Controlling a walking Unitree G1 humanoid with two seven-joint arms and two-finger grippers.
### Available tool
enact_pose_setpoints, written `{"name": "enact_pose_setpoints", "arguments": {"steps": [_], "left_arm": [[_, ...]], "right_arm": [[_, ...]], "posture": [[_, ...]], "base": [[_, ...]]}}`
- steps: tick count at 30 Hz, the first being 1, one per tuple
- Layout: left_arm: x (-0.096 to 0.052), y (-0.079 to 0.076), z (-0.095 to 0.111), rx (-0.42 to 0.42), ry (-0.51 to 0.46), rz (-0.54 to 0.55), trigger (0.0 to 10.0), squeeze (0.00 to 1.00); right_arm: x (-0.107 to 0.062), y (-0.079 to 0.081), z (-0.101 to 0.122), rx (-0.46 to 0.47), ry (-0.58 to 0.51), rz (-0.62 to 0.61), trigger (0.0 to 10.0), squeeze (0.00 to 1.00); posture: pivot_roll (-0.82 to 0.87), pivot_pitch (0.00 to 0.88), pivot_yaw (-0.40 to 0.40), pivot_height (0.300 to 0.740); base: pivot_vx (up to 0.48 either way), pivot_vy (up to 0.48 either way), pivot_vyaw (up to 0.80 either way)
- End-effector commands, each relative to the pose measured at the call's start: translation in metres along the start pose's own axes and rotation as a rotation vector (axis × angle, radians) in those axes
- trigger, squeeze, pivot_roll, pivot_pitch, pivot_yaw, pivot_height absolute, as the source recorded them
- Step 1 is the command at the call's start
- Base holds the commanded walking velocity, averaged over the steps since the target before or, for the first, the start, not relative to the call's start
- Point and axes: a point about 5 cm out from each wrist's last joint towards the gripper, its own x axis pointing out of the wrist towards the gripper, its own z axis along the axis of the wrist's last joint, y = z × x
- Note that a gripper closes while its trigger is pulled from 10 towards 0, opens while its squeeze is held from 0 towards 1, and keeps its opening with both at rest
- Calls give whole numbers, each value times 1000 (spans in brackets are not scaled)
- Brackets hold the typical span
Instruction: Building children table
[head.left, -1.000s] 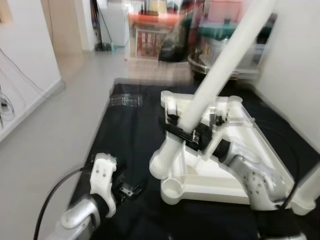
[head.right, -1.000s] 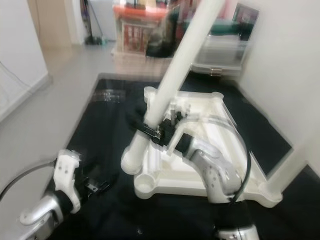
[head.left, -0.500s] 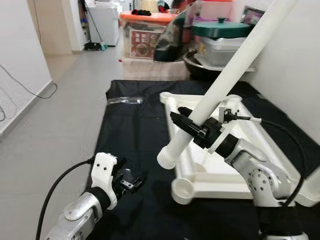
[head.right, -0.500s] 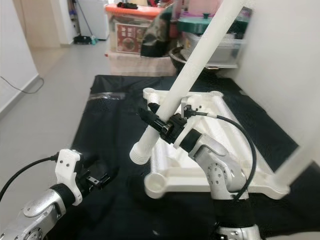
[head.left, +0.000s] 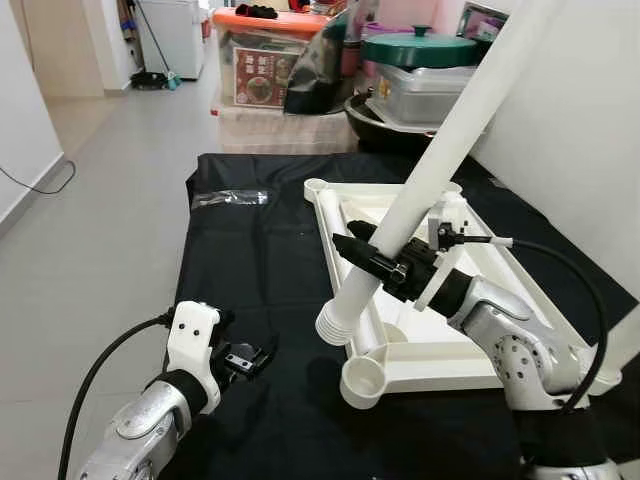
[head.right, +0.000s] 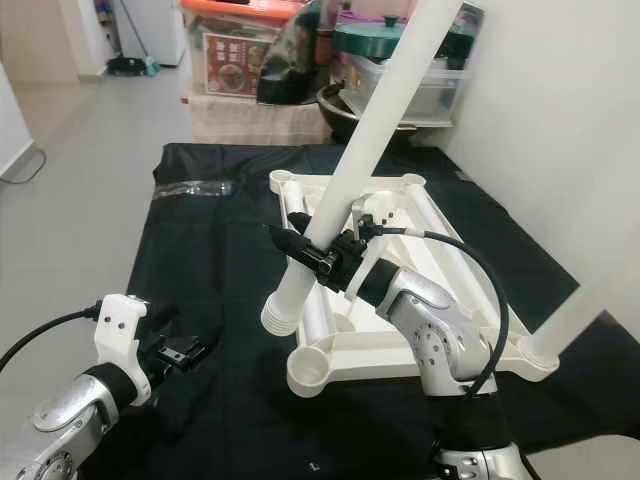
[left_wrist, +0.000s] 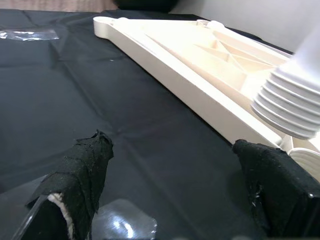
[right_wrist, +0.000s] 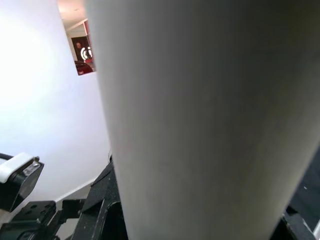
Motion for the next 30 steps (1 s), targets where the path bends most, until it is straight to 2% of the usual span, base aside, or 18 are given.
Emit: {"name": "enact_pose_setpoints", "arguments": {"steps": [1, 6, 10, 14, 20, 22, 30], "left_arm": [[1, -2, -1, 8, 6, -5, 10000, 0], [2, 0, 0, 10, 2, -6, 10000, 0], [4, 0, 1, 14, -4, -6, 10000, 0], [3, 1, 1, 15, -4, -4, 10000, 0], [2, 2, 0, 15, -5, 10, 10000, 0], [1, 2, 0, 15, -4, 12, 10000, 0], [1, 5, 0, 23, -4, 15, 10000, 0]], "right_arm": [[-2, -3, 2, -13, 24, 14, 0, 0], [-7, -4, 5, -50, 68, 59, 0, 0], [-12, 3, 0, -102, 178, 200, 0, 0], [-13, 5, -5, -116, 226, 248, 0, 0], [-3, 13, -13, -117, 227, 294, 0, 0], [4, 16, -21, -143, 239, 308, 0, 0], [10, 15, -29, -209, 267, 314, 0, 0]], "posture": [[81, 0, -99, 740], [81, 0, -99, 740], [77, 0, -104, 740], [78, 0, -105, 740], [91, 0, -112, 740], [91, 0, -112, 740], [96, 0, -111, 740]], "base": [[0, 0, -800], [0, 0, -160], [0, 0, 0], [0, 0, 0], [0, 0, 0], [0, 0, 0], [0, 0, 0]]}}
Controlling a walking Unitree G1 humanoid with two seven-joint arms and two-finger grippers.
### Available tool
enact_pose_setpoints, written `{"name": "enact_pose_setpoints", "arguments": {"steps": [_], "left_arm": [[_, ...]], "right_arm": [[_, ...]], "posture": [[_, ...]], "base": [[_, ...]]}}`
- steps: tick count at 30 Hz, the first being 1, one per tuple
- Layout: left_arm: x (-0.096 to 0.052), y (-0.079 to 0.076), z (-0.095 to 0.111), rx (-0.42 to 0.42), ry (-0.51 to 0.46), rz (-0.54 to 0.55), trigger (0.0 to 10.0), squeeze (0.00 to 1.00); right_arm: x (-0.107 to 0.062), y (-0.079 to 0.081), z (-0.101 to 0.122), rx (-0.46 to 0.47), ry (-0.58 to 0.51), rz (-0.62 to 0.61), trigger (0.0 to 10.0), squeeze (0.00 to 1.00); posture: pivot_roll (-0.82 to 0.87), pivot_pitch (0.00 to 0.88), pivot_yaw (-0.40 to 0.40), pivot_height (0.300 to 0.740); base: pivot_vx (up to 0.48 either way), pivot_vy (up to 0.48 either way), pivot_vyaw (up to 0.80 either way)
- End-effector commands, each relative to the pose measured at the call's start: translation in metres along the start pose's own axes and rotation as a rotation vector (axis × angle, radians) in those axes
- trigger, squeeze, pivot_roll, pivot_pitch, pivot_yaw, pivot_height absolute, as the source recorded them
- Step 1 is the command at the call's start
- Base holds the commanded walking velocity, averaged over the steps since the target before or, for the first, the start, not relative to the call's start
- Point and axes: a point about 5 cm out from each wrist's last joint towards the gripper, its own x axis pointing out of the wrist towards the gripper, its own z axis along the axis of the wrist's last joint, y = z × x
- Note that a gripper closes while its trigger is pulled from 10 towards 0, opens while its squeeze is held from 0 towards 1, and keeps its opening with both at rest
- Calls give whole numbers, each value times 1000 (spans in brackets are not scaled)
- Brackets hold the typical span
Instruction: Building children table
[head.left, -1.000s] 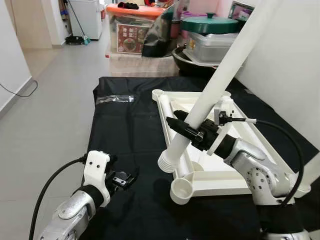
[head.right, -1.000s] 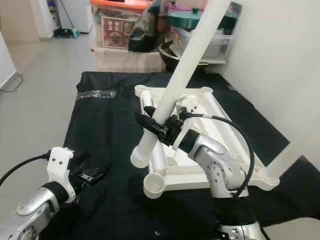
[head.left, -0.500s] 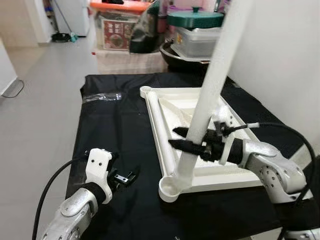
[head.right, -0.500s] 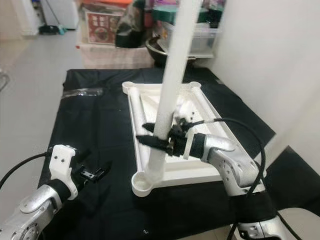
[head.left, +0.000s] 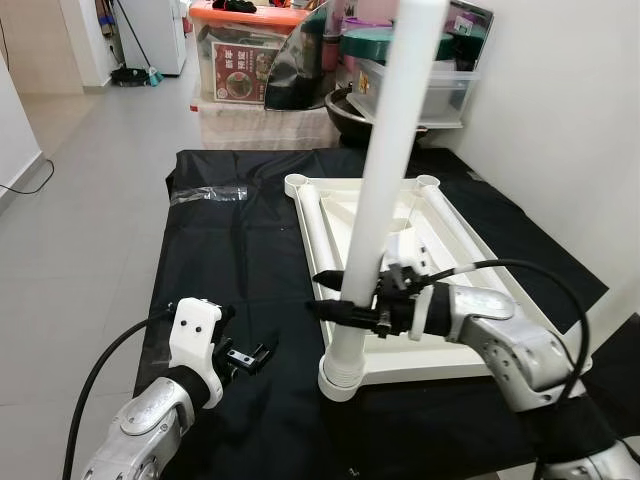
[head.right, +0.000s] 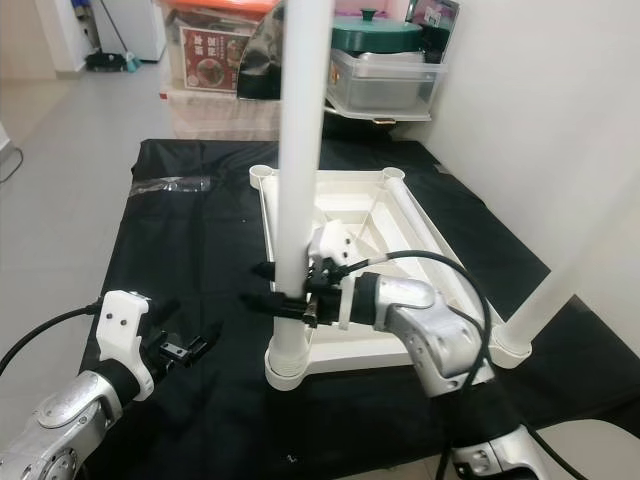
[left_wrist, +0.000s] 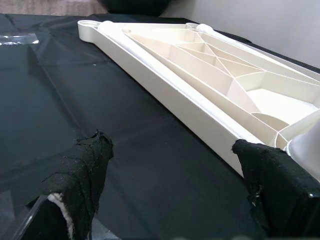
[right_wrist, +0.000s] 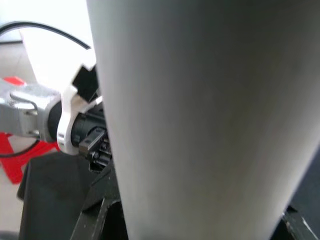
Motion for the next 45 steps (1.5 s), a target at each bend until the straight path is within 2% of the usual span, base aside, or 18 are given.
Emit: {"name": "enact_pose_setpoints", "arguments": {"steps": [1, 10, 16, 22, 24, 25, 26, 27, 28, 29, 30, 31, 32, 33, 35, 36, 42, 45], "left_arm": [[-1, 3, -3, 5, 12, 7, 10000, 0], [0, 1, -5, 1, 13, -2, 10000, 0], [-2, 1, -6, -11, 13, 11, 10000, 0], [-2, 2, -6, -11, 12, 14, 10000, 0], [-2, 2, -5, -10, 10, 16, 10000, 0], [-2, 3, -5, -11, 9, 21, 10000, 0], [-2, 3, -5, -11, 9, 21, 10000, 0], [-3, 3, -5, -11, 8, 25, 10000, 0], [-3, 3, -5, -11, 8, 25, 10000, 0], [-3, 4, -5, -10, 8, 32, 10000, 0], [-3, 4, -5, -10, 8, 32, 10000, 0], [-5, 5, -5, -8, 9, 42, 10000, 0], [-5, 6, -5, -7, 10, 48, 10000, 0], [-6, 7, -5, -6, 12, 56, 10000, 0], [-6, 9, -5, 0, 12, 67, 10000, 0], [-6, 10, -4, 3, 12, 70, 10000, 0], [-5, 13, -4, 11, 17, 68, 10000, 0], [-2, 16, -3, 19, 19, 69, 10000, 0]], "right_arm": [[-1, -2, -4, -20, 35, -9, 0, 0], [-2, -1, -8, -44, 70, 42, 0, 0], [-3, 7, -14, 22, 36, 86, 0, 0], [-1, 7, -20, 55, 20, 21, 0, 0], [2, 4, -24, 78, 9, -61, 0, 0], [4, -1, -30, 99, 18, -175, 0, 0], [4, -1, -30, 99, 18, -175, 0, 0], [5, -5, -34, 112, 28, -250, 0, 0], [5, -5, -34, 112, 28, -250, 0, 0], [3, -13, -44, 161, 70, -431, 0, 0], [3, -13, -44, 161, 70, -431, 0, 0], [-3, -20, -56, 233, 115, -649, 0, 0], [-9, -23, -65, 282, 150, -789, 0, 0], [-21, -26, -72, 370, 121, -1009, 0, 0], [-37, -24, -79, 461, 66, -1219, 0, 0], [-42, -21, -79, 468, 37, -1274, 0, 0], [-46, -9, -67, 380, -10, -1326, 0, 0], [-44, -5, -65, 381, -14, -1328, 0, 0]], "posture": [[96, 0, -110, 740], [95, 0, -117, 740], [98, 0, -118, 740], [98, 0, -117, 740], [98, 0, -116, 740], [98, 0, -116, 740], [98, 0, -116, 740], [98, 0, -116, 740], [98, 0, -116, 740], [103, 0, -120, 740], [103, 0, -120, 740], [102, 0, -120, 740], [102, 0, -120, 740], [103, 0, -121, 740], [104, 0, -112, 740], [102, 0, -108, 740], [81, 0, -91, 740], [76, 0, -89, 740]], "base": [[0, 0, 0], [0, 0, 0], [0, 0, 0], [0, 0, 0], [0, 0, 0], [0, 0, 0], [0, 0, 0], [0, 0, 0], [0, 0, 0], [0, 0, 0], [0, 0, 0], [0, 0, 0], [0, 0, 0], [0, 0, 0], [0, 0, 0], [0, 0, 0], [0, 0, 0], [0, 0, 0]]}}
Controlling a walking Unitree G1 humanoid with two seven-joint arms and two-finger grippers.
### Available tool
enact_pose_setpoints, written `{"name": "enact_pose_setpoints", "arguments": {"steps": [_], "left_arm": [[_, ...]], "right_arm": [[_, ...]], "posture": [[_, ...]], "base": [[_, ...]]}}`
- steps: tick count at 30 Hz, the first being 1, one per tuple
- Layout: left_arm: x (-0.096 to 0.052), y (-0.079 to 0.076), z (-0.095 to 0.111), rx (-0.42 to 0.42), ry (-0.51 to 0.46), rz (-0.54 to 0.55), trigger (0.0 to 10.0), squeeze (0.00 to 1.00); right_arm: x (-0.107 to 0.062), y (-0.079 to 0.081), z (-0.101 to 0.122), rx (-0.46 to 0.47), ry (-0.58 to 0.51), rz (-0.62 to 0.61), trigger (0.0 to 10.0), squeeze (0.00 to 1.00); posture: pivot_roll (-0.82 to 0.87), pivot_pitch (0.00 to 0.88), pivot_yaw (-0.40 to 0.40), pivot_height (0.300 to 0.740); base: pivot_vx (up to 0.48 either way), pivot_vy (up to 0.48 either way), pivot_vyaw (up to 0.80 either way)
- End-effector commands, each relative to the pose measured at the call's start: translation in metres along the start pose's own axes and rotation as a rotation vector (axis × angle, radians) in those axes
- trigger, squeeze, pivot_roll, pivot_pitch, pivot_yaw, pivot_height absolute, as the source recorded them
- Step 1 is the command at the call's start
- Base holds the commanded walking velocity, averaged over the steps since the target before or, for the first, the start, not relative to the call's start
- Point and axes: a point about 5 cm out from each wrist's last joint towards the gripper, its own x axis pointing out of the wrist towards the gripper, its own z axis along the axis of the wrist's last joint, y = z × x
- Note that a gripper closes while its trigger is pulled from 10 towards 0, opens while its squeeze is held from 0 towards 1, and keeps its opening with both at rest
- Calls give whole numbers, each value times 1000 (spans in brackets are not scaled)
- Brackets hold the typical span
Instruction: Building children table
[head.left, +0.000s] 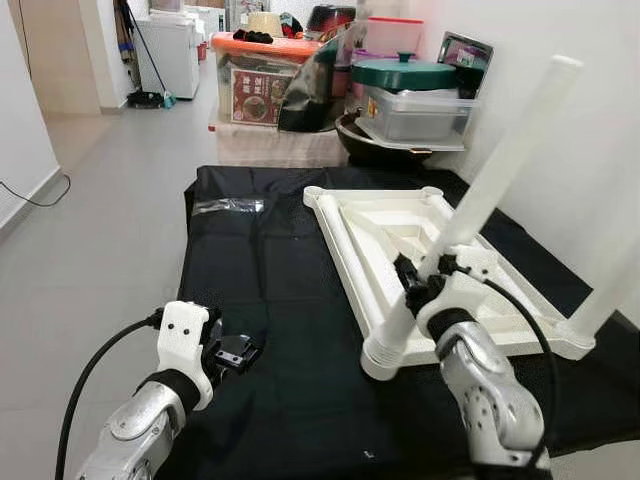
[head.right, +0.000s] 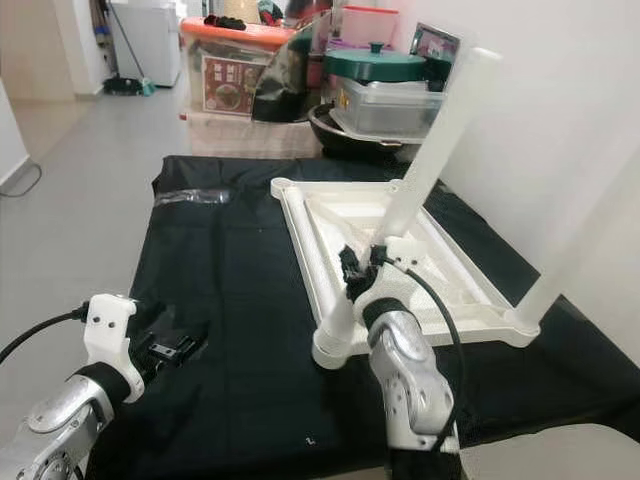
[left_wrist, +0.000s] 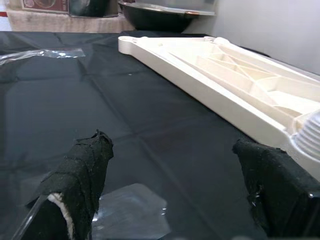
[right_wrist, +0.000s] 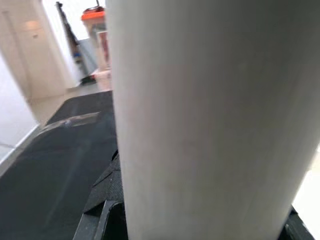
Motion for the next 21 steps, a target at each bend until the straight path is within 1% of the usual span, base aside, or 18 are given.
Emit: {"name": "enact_pose_setpoints", "arguments": {"steps": [1, 3, 4, 5, 6, 7, 8, 9, 11, 12, 13, 14, 15, 17, 18, 19, 20, 21], "left_arm": [[3, 2, -1, 15, 10, -2, 10000, 0], [3, 2, -1, 15, 10, -2, 10000, 0], [4, 1, 0, 15, 8, -2, 10000, 0], [6, 1, 0, 16, 6, -2, 10000, 0], [6, 1, 0, 16, 6, -2, 10000, 0], [6, 0, 0, 16, 5, -2, 10000, 0], [6, 1, 0, 18, 5, -2, 10000, 0], [6, 1, 0, 18, 5, -2, 10000, 0], [6, 1, 0, 19, 5, 1, 10000, 0], [6, 1, 0, 19, 5, 1, 10000, 0], [6, 1, -1, 18, 5, 2, 10000, 0], [6, 1, -1, 18, 5, 2, 10000, 0], [6, 1, -1, 17, 3, 4, 10000, 0], [6, 0, -1, 16, 0, 6, 10000, 0], [7, 0, -1, 15, -2, 7, 10000, 0], [7, 0, -1, 15, -2, 7, 10000, 0], [6, 0, -1, 15, -2, 9, 10000, 0], [6, 0, -1, 15, -2, 9, 10000, 0]], "right_arm": [[-2, -6, -17, 4, 92, -20, 0, 0], [-2, -6, -17, 4, 92, -20, 0, 0], [0, 2, -15, 20, 78, 57, 0, 0], [2, 11, -17, 31, 90, 172, 0, 0], [2, 11, -17, 31, 90, 172, 0, 0], [3, 17, -18, 37, 100, 248, 0, 0], [4, 20, -17, 21, 87, 339, 0, 0], [4, 20, -17, 21, 87, 339, 0, 0], [3, 25, -12, -9, 64, 461, 0, 0], [3, 25, -12, -9, 64, 461, 0, 0], [2, 28, -9, -38, 62, 563, 0, 0], [2, 28, -9, -38, 62, 563, 0, 0], [-1, 33, -6, -72, 66, 689, 0, 0], [-5, 37, -6, -135, 90, 857, 0, 0], [-6, 37, -7, -151, 99, 892, 0, 0], [-6, 37, -7, -151, 99, 892, 0, 0], [-8, 37, -10, -176, 114, 953, 0, 0], [-8, 37, -10, -176, 114, 953, 0, 0]], "posture": [[76, 0, -88, 740], [76, 0, -88, 740], [76, 0, -89, 740], [77, 0, -93, 740], [77, 0, -93, 740], [77, 0, -93, 740], [84, 0, -99, 740], [84, 0, -99, 740], [84, 0, -104, 740], [84, 0, -104, 740], [84, 0, -111, 740], [84, 0, -111, 740], [87, 0, -119, 740], [91, 0, -125, 740], [91, 0, -125, 740], [91, 0, -125, 740], [100, 0, -136, 740], [100, 0, -136, 740]], "base": [[0, 0, 0], [0, 0, 0], [0, 0, 0], [0, 0, 0], [0, 0, 0], [0, 0, 0], [0, 0, 0], [0, 0, 0], [0, 0, 0], [0, 0, 0], [0, 0, 0], [0, 0, 0], [0, 0, 0], [0, 0, 0], [0, 0, 0], [0, 0, 0], [0, 0, 0], [0, 0, 0]]}}
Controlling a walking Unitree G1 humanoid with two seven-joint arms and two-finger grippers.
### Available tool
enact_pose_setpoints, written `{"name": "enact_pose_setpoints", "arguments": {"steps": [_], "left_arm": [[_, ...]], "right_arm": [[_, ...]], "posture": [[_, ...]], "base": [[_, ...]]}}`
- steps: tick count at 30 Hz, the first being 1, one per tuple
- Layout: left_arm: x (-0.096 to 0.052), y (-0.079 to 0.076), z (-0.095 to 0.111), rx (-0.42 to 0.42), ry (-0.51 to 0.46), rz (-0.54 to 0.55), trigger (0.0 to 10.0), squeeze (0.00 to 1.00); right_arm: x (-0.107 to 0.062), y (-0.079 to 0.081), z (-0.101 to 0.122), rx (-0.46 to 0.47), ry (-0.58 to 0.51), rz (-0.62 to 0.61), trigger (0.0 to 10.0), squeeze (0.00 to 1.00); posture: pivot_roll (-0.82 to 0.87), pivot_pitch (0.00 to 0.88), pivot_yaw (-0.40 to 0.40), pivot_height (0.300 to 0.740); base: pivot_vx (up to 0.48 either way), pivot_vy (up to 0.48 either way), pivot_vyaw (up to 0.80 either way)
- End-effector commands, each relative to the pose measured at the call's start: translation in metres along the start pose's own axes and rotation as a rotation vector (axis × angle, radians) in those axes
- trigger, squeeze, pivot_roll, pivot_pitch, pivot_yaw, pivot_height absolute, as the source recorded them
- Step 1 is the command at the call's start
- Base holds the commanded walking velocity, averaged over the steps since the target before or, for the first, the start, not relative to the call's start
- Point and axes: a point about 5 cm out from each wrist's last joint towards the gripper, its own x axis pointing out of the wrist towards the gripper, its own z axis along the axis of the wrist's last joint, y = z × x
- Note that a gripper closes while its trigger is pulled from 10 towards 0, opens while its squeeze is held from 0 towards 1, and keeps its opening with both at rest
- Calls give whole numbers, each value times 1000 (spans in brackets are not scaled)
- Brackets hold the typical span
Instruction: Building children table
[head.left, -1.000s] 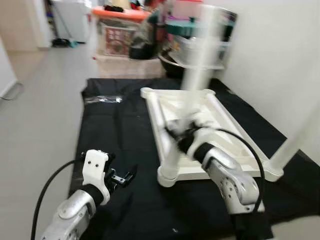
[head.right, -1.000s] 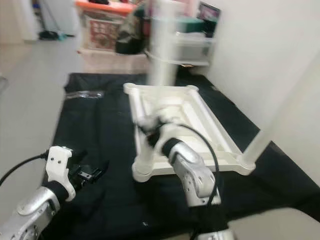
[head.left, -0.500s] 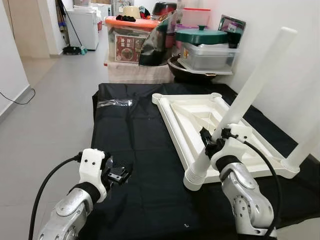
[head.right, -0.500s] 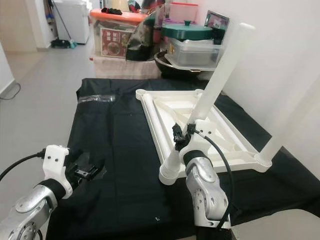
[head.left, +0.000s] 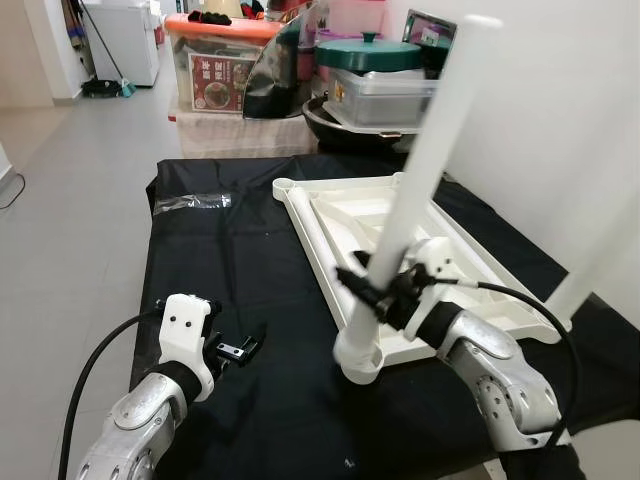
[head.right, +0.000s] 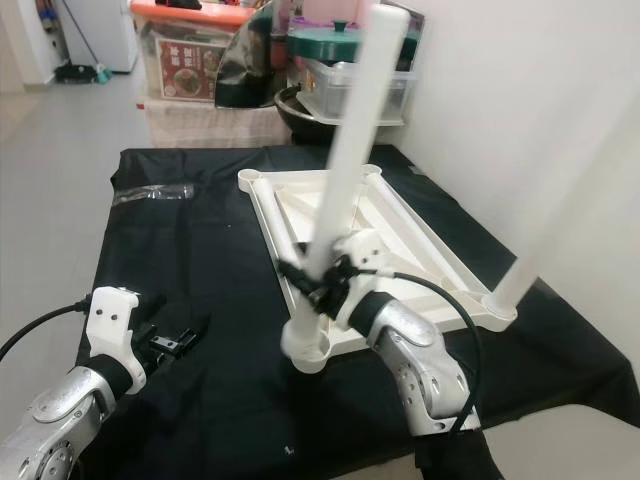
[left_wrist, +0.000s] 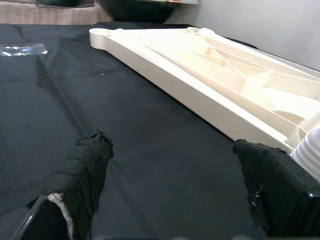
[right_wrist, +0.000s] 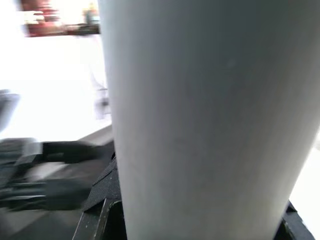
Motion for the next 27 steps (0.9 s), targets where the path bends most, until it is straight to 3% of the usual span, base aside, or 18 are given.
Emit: {"name": "enact_pose_setpoints", "arguments": {"steps": [1, 7, 16, 21, 27], "left_arm": [[0, 1, -4, 6, 14, 10, 10000, 0], [-2, 2, -5, 7, 17, 20, 10000, 0], [-2, 2, -5, 7, 14, 24, 10000, 0], [0, 1, -6, 3, 14, 17, 10000, 0], [2, 1, -6, 1, 12, 9, 10000, 0]], "right_arm": [[-5, 2, -24, 32, 112, 74, 0, 0], [-2, -4, -28, -48, 167, 218, 0, 0], [4, -28, 4, -123, 135, 259, 0, 0], [-10, -36, 26, -161, 145, 345, 0, 0], [-16, -34, 23, -174, 151, 348, 0, 0]], "posture": [[103, 0, -141, 740], [113, 0, -153, 740], [113, 0, -153, 740], [98, 0, -144, 740], [89, 0, -136, 740]], "base": [[0, 0, 0], [0, 0, 0], [0, 0, 0], [0, 0, 0], [0, 0, 0]]}}
